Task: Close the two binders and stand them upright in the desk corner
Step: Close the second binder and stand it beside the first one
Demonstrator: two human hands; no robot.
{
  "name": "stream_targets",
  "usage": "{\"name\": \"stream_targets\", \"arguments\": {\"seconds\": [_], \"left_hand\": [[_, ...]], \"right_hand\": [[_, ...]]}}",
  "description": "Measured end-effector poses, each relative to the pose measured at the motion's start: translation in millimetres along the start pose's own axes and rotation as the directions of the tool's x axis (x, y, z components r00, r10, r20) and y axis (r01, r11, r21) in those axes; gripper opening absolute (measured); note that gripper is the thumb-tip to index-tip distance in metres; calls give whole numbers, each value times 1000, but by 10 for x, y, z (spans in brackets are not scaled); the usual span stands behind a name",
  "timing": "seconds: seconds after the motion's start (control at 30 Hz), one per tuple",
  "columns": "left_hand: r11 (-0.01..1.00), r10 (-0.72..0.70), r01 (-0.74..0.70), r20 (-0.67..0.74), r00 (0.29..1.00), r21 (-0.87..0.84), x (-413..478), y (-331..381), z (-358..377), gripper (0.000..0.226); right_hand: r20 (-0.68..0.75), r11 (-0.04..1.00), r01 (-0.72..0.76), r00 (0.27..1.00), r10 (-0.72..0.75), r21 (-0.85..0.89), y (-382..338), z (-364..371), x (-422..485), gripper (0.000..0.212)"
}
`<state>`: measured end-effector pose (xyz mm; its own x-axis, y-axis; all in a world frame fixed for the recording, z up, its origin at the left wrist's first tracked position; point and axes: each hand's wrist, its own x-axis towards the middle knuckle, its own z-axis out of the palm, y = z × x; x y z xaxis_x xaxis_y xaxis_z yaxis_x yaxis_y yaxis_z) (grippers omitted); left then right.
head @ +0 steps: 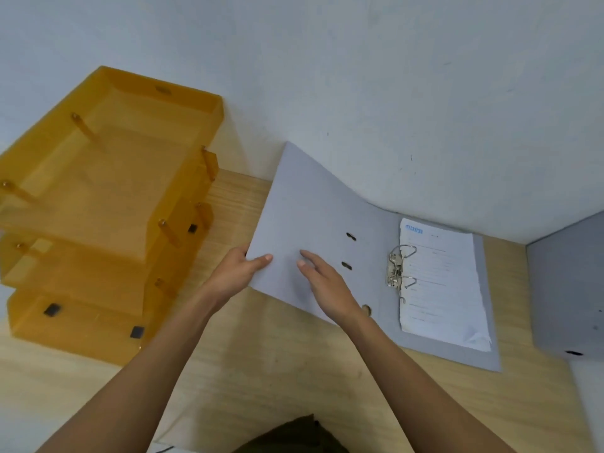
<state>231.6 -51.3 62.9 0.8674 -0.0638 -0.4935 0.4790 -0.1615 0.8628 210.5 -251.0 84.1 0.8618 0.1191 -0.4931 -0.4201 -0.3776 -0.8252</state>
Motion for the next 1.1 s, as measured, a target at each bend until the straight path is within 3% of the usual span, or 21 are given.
{"name": "stream_targets", "arguments": {"seconds": [0.1,0.2,0.37,0.5,0.73,0.87,0.97,1.1], "left_hand": [[999,27,-27,1,1000,30,-147,244,-25,9],[997,72,-74,61,995,26,-316,442,88,23],[961,117,-31,303,946,-275,-466,604,539,59],[931,164,-23,364,917,-364,-524,651,1101,56],[988,155,-140,413,897,-69,-460,748,1948,63],[980,105,-158,351,930,123,-327,593,2239,60],[947,63,-160,327,943,280,-230,424,2418,63],[917,4,-97,234,972,387,-118,236,2570,72]], "right_hand": [[24,995,72,997,-74,63,-248,27,-67,56],[18,986,130,991,-133,105,-359,11,-197,58],[-52,971,165,986,-159,170,-337,-267,-420,55],[-95,970,170,983,-156,173,-268,-575,-582,59],[-183,967,132,979,-93,216,-47,-1227,-831,49],[-285,988,92,957,-55,120,133,-1595,-900,39],[-334,998,53,942,-35,44,327,-1914,-923,52],[-420,999,32,907,-21,19,699,-2351,-947,93]]}}
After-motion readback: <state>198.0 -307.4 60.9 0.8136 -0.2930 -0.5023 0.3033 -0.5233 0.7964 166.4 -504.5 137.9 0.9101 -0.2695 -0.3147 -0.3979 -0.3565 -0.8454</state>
